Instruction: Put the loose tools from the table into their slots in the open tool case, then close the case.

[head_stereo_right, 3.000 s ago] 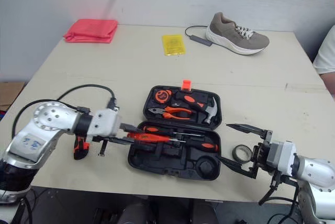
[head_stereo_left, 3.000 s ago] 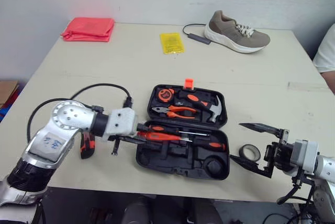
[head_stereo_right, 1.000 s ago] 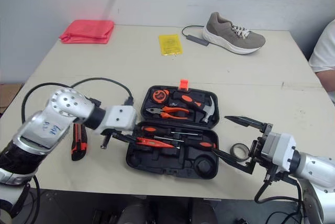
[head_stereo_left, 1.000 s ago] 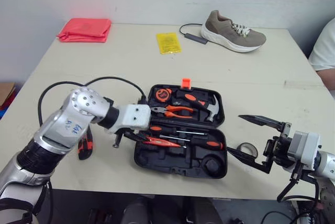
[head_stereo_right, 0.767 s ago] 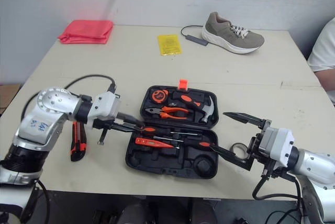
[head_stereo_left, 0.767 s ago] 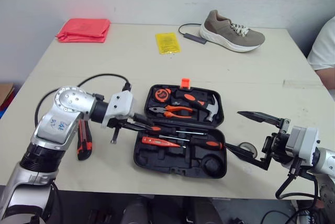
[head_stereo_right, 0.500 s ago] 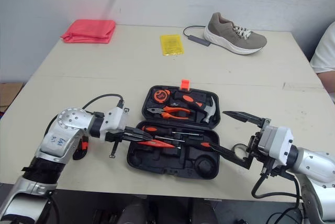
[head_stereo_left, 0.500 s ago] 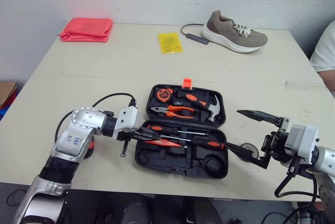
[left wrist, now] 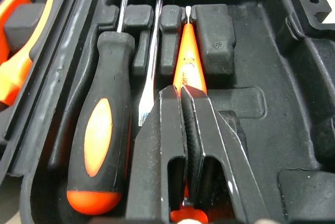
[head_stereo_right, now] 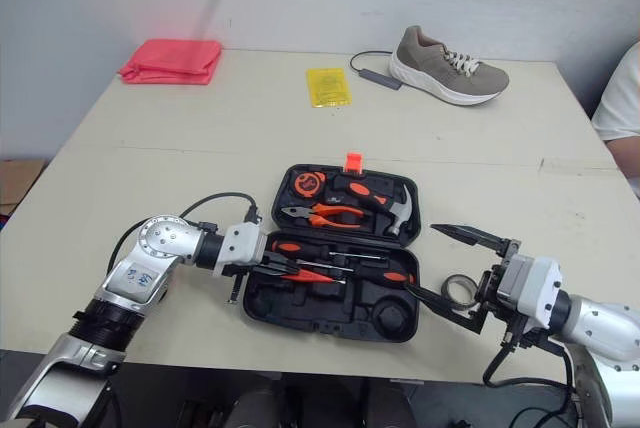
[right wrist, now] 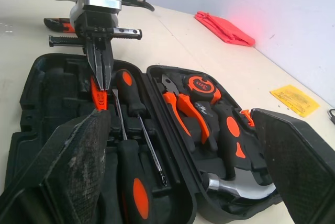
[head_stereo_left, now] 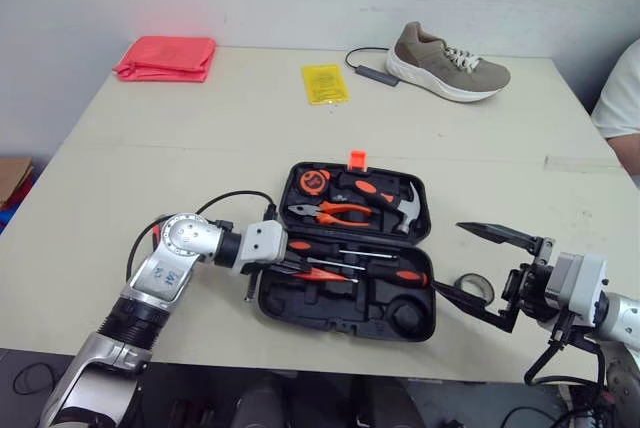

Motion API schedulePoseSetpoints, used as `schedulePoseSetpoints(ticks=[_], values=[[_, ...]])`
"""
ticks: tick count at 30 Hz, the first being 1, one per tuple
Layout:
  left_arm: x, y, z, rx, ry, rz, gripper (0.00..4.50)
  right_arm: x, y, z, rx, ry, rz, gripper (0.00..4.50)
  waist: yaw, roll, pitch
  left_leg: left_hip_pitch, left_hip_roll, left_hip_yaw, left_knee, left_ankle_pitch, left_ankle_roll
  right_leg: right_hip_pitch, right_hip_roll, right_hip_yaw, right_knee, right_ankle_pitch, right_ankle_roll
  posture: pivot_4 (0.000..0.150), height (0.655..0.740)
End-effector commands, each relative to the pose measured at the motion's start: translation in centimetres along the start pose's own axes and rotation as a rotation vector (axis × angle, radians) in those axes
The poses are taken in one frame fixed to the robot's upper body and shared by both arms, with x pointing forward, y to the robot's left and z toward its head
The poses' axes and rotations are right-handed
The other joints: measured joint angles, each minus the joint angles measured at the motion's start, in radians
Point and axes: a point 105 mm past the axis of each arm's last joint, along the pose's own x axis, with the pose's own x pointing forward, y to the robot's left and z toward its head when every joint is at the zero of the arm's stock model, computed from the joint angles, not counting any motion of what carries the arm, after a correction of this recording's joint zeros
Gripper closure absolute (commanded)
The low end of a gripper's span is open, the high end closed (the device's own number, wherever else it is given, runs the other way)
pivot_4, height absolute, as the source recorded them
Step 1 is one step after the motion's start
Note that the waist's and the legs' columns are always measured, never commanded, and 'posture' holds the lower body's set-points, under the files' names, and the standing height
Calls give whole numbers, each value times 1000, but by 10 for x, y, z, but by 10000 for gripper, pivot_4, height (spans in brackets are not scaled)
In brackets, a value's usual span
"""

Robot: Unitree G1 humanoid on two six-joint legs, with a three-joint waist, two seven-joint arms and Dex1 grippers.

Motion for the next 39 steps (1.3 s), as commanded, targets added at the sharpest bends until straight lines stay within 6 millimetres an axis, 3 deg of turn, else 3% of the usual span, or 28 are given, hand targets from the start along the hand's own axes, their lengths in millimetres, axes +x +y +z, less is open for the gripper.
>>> schedulePoseSetpoints(ticks=[1, 6, 9, 11, 14, 19, 22, 27, 29, 33, 37, 39], values=[[5, -21, -26, -47, 122, -78, 44553, -5, 0, 4, -29, -9, -15, 0, -2, 0, -2, 0, 0, 0, 0, 0, 0, 0, 0, 0, 0, 0, 0, 1500, 7400], [-8, 0, -5, -21, -30, 78, 44553, -20, -1, -3, -32, 26, -53, 0, -3, 1, -3, 1, 1, 0, -1, 0, 0, 0, 0, 0, 0, 0, 0, 1500, 7400], [-36, 13, 13, -52, -166, 202, 44553, -43, -6, -11, -41, 85, -96, 0, -3, -1, -1, 0, 1, 0, -1, 0, 0, -1, 0, 1, 0, 0, 0, 1500, 7400], [-64, 8, 19, -56, -203, 235, 44553, -70, -10, -19, -39, 151, -149, 0, -3, -2, 0, -1, 1, 0, -1, 0, 0, -2, 0, 0, 0, 0, 0, 1500, 7400], [-113, 6, 8, -161, -188, 389, 35984, -117, -11, -34, -18, 282, -230, 0, -7, -1, 0, -1, 2, 0, -3, 0, 0, -2, 0, 0, -1, 0, -1, 1500, 7400], [-192, -2, -27, -270, -94, 765, 13437, -184, -24, -44, -33, 435, -404, 0, -11, 1, 1, 1, 0, 1, -3, -1, 1, 0, -9, -1, -2, 0, -1, 1500, 7400], [-251, -21, -55, -342, 0, 1013, 327, -218, -22, -50, -12, 522, -451, 0, -19, 0, 1, 2, 0, 1, -4, -2, 1, -1, -11, -2, -1, -1, -1, 1500, 7400], [-325, -61, -86, -445, 186, 1295, 327, -255, -24, -56, 15, 604, -532, 0, -32, -1, 2, 2, 0, 1, -6, -3, 0, -1, -13, -4, -2, -1, -3, 1500, 7400], [-347, -76, -93, -472, 241, 1378, 327, -261, -23, -59, 25, 616, -542, 0, -34, -1, 2, 2, 0, 1, -6, -3, 0, -1, -13, -4, -2, -1, -2, 1500, 7400], [-355, -89, -98, -485, 277, 1399, 327, -252, -25, -65, 25, 574, -508, 0, -34, 0, 2, 2, 1, 1, -6, -5, -2, -2, -14, -4, -2, -2, -3, 1500, 7400], [-323, -91, -98, -486, 257, 1260, 327, -230, -28, -72, 31, 493, -425, 0, -34, 1, 2, 2, 1, 1, -6, -8, -7, -1, -15, -4, -1, -1, -3, 1500, 7400], [-314, -87, -89, -486, 192, 1276, 327, -212, -30, -71, 25, 427, -364, 0, -34, 2, 2, 2, 1, 1, -7, -8, -8, -2, -15, -4, -1, -1, -3, 1500, 7400]])
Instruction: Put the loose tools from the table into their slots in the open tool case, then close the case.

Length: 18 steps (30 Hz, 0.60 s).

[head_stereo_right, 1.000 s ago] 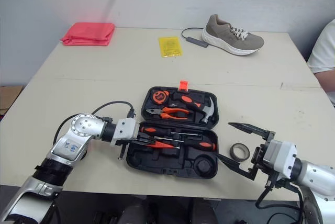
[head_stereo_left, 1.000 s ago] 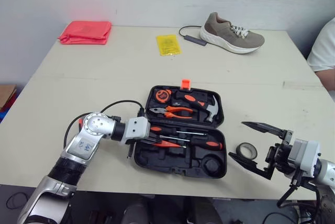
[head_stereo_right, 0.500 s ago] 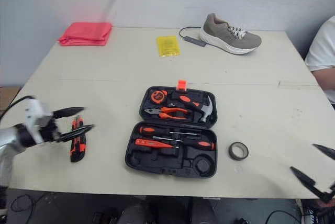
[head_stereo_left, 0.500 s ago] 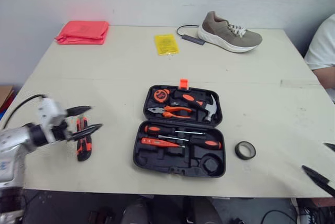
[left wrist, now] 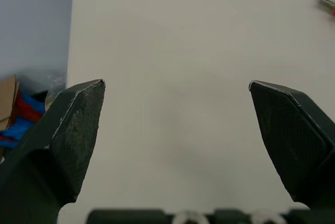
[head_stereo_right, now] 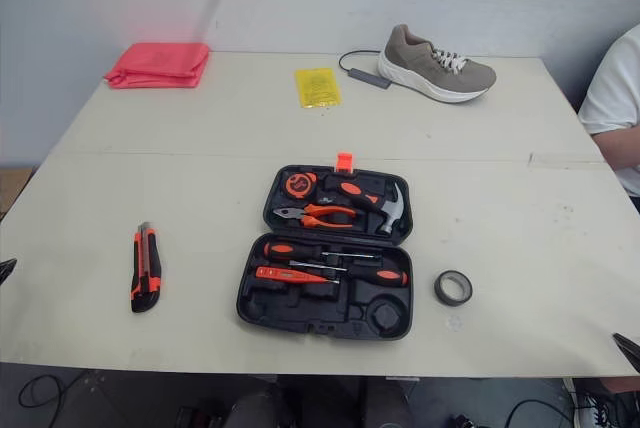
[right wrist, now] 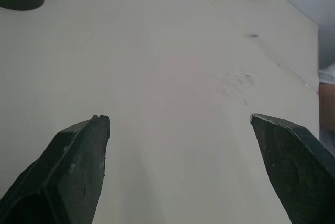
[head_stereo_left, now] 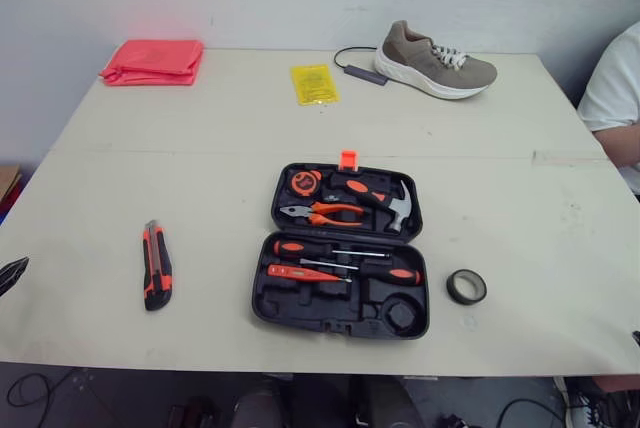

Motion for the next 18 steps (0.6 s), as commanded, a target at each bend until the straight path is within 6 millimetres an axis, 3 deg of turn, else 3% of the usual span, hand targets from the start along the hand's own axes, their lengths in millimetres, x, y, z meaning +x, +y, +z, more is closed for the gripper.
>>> schedulePoseSetpoints(ticks=[1, 6, 11, 15, 18], values=[[3, -14, 25, 0, -101, -20, 327, 20, 8, 18, -24, -118, 98, 0, 1, 0, 0, 0, 0, 0, 0, 0, 0, 0, 0, 0, 0, 0, 0, 1500, 7400], [2, -56, 45, -72, -151, -49, 327, 66, 46, 67, -31, -352, 281, 0, 1, 0, 0, 0, 0, -1, 0, 1, -1, 0, 0, 0, 1, 0, 0, 1500, 7400], [-1, -87, 71, -180, -187, 46, 327, 90, 89, 109, -1, -509, 433, 0, 4, 0, 0, -1, 0, -1, -2, 1, 0, 0, 0, 1, 0, 0, 0, 1500, 7400], [7, -114, 61, -263, -61, 133, 327, 106, 102, 133, -9, -604, 473, 0, 6, -1, -1, 0, -1, -1, -1, 4, 4, 2, 0, 1, 0, 0, 1, 1500, 7400], [13, -121, 56, -330, 15, 248, 327, 116, 108, 144, -19, -642, 511, 0, 8, -1, -1, 0, -2, -1, -1, 4, 5, 2, 1, 1, 0, 0, 1, 1500, 7400]])
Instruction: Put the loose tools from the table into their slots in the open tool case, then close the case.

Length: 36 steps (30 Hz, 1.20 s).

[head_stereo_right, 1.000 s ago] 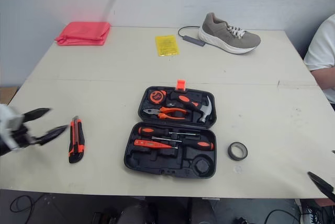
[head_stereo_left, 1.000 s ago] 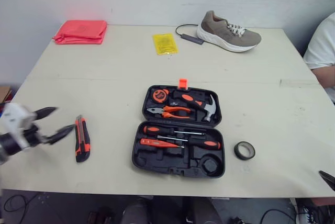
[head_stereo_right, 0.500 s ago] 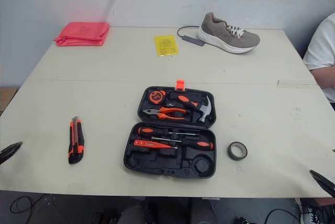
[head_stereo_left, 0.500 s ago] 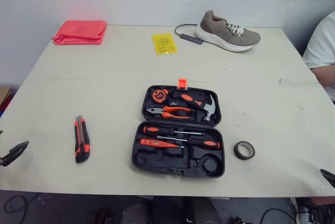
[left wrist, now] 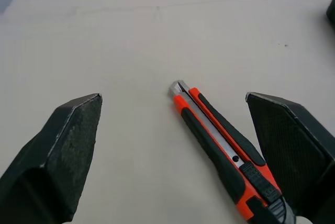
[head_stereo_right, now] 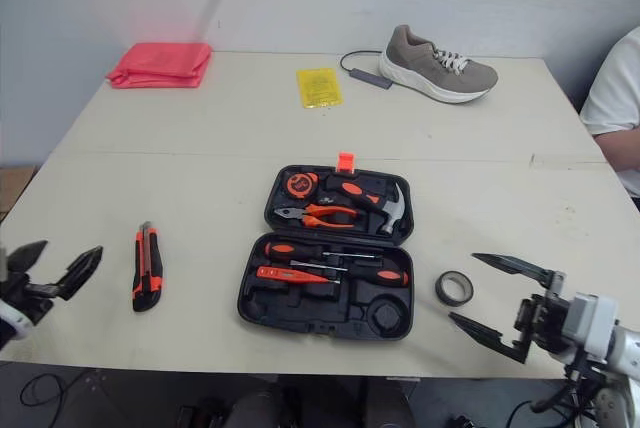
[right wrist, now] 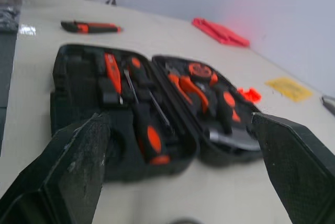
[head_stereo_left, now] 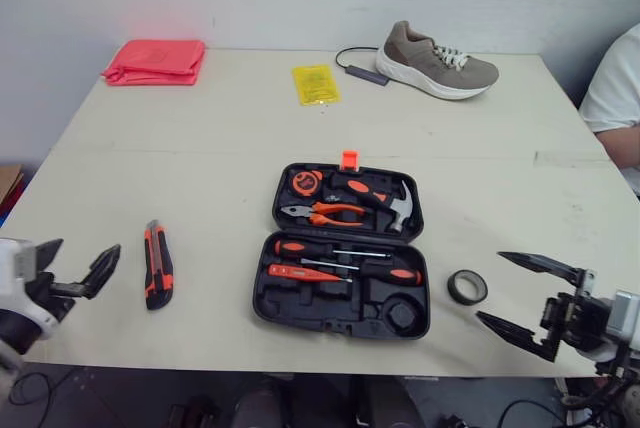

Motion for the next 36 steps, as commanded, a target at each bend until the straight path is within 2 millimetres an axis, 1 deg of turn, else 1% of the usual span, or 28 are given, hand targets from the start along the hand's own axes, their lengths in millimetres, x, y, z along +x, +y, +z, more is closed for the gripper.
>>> schedulePoseSetpoints(ticks=[1, 4, 7, 10, 14, 18, 22, 25, 26, 28, 32, 33, 34, 36], values=[[3, -11, -2, -57, 58, 141, 327, 17, -2, 10, -28, -52, 38, 0, 2, 0, 0, 0, 0, 0, 0, 0, 1, 0, 0, 0, 0, 0, 0, 1500, 7400], [10, -38, -8, -58, 125, 83, 327, 26, -4, 10, -41, -74, 62, 0, 3, -1, -1, 0, 0, -1, 1, 0, 1, 0, 1, 0, 0, 0, 0, 1500, 7400], [18, -47, -15, -72, 176, 88, 327, 33, -6, 9, -47, -90, 79, 0, 3, -1, -1, -1, 0, -1, 2, 1, 1, 0, 1, 0, 0, 0, 0, 1500, 7400], [22, -51, -25, -54, 231, 107, 327, 36, -5, 8, -55, -92, 93, 0, 3, -1, -1, -1, 0, -1, 2, 1, 0, 0, 2, 0, 1, 0, 0, 1500, 7400], [28, -48, -34, -73, 265, 152, 327, 37, -5, 8, -59, -89, 80, 0, 2, -1, -1, -1, 0, -1, 2, 1, 0, 0, 2, 0, 0, 0, 0, 1500, 7400], [36, -52, -44, -83, 305, 136, 327, 36, -4, 7, -61, -80, 66, 0, 4, -1, -1, -1, 0, -1, 3, 1, 0, 0, 2, 0, 1, 0, 0, 1500, 7400], [44, -58, -52, -96, 334, 106, 327, 37, -2, 9, -66, -81, 59, 0, 18, -1, -1, -1, 0, -1, 3, 1, 1, 0, 2, 0, 1, 0, 0, 1500, 7400], [51, -60, -59, -127, 357, 109, 327, 40, 0, 11, -70, -86, 69, 0, 30, 2, -3, 0, -1, -1, 4, 1, 1, 1, 1, -1, 1, 0, 0, 1500, 7400], [52, -60, -61, -124, 364, 109, 2790, 40, 1, 11, -73, -85, 71, 0, 33, 3, -4, 0, -1, -1, 4, 1, 1, 1, 1, -1, 1, 0, 0, 1500, 7400], [54, -58, -62, -121, 369, 113, 9261, 39, 0, 12, -78, -81, 69, 0, 36, 4, -4, 0, -1, -1, 4, 1, 1, 1, 1, -1, 1, 0, 0, 1500, 7400], [58, -53, -61, -116, 365, 114, 27687, 37, -1, 14, -86, -75, 71, 0, 35, 7, -6, 0, -1, -1, 3, 1, 1, 1, 1, -1, 1, 0, 0, 1500, 7400], [60, -52, -58, -114, 349, 113, 29342, 37, -1, 14, -86, -75, 72, 0, 36, 8, -6, 0, -1, -1, 3, 1, 1, 1, 1, -1, 1, 0, 0, 1500, 7400], [61, -51, -55, -110, 331, 110, 29320, 37, -1, 15, -86, -75, 73, 0, 36, 9, -7, 0, -1, -1, 3, 1, 1, 1, 1, -1, 1, 0, 0, 1500, 7400], [65, -50, -39, -57, 240, 79, 29320, 36, 0, 16, -85, -74, 71, 0, 36, 9, -7, 0, -1, -1, 3, 2, 0, 1, 1, -1, 2, 0, 0, 1500, 7400]])
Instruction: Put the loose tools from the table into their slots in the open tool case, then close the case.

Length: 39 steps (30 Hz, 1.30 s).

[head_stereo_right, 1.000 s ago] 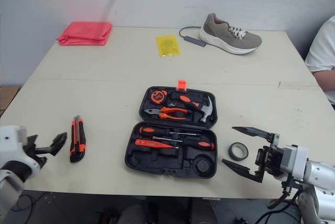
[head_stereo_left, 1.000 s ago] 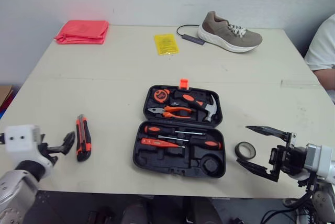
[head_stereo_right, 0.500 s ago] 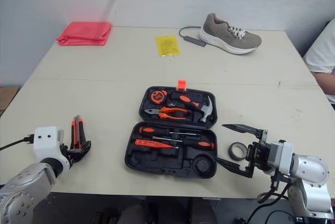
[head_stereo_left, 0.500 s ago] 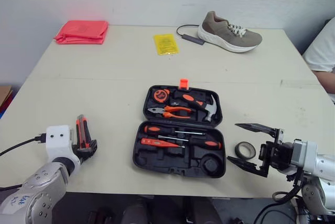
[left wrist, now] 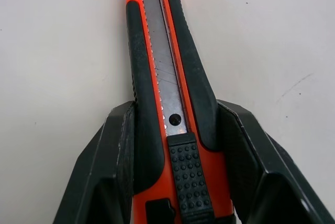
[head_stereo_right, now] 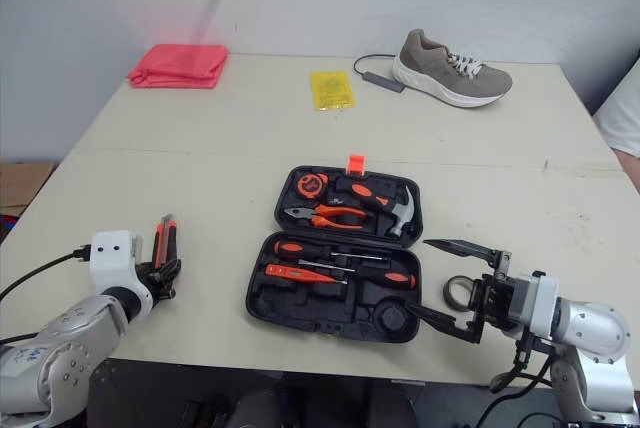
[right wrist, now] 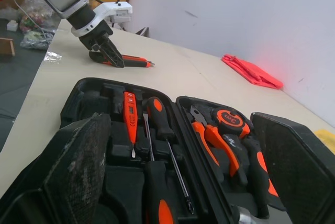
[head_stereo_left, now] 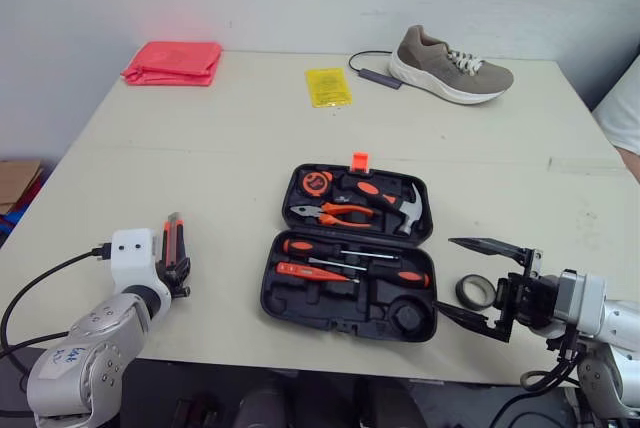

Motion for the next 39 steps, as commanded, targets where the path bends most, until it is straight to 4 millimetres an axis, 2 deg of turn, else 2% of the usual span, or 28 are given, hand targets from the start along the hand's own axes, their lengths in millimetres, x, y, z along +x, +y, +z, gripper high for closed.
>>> schedulePoseSetpoints(ticks=[1, 3, 7, 10, 13, 16, 21, 26, 33, 39], values=[[1, 8, 13, 85, -83, 5, 29320, -2, -3, 12, -49, -14, -8, 0, -1, 0, 0, 0, 0, 0, 0, 0, 0, 0, 0, 0, 0, 0, 0, 1500, 7400], [-7, -7, 30, 193, -217, -117, 29320, -4, -3, 13, -51, -7, -21, 0, -5, -4, 2, -1, 0, 0, 0, 0, -1, -2, 0, 0, 1, 0, -1, 1500, 7400], [-20, -28, 57, 302, -416, -341, 29320, -6, 1, 15, -55, 6, -9, 0, -10, -6, 4, -3, 0, 0, -1, -1, 0, -3, -1, -1, -3, 0, -1, 1500, 7400], [-35, -50, 79, 472, -542, -564, 29320, -6, 4, 19, -53, 16, 12, 0, -12, -7, 4, -3, 1, 1, -1, -1, 0, -3, 0, -1, -3, 0, -1, 1500, 7400], [-55, -83, 75, 692, -562, -885, 29320, -7, 6, 19, -43, 37, 15, 0, -13, -7, 4, -3, 1, 1, -1, -1, 0, -2, 0, -1, -3, 0, -1, 1500, 7400], [-67, -105, 67, 877, -525, -1112, 29320, -11, 15, 15, -20, 80, 59, 0, -13, -6, 4, -3, 0, 1, -1, -2, 0, -2, 0, -1, -3, 0, -1, 1500, 7400], [-72, -124, 38, 1161, -303, -1378, 29320, -15, 31, 11, 39, 127, 120, 0, -13, -6, 5, -3, 0, 2, -1, -2, 1, -2, 1, -1, -4, 0, 0, 1500, 7400], [-68, -142, 27, 1276, -160, -1475, 29320, -17, 36, 11, 51, 148, 91, 0, -12, -7, 6, -3, 0, 3, -1, -2, 1, -3, 7, 0, -4, 0, 0, 1500, 7400], [-48, -168, 21, 1294, -117, -1406, 29320, -21, 40, 16, 42, 183, 41, 0, -12, -8, 7, -4, 1, 3, 0, -2, 1, -3, 12, 4, -4, 0, 1, 1500, 7400], [-48, -168, 10, 1348, -64, -1435, 29320, -25, 42, 18, 38, 207, 0, 0, -12, -9, 7, -4, 3, 3, 1, -1, 1, -3, 14, 4, -4, 0, 1, 1500, 7400]])
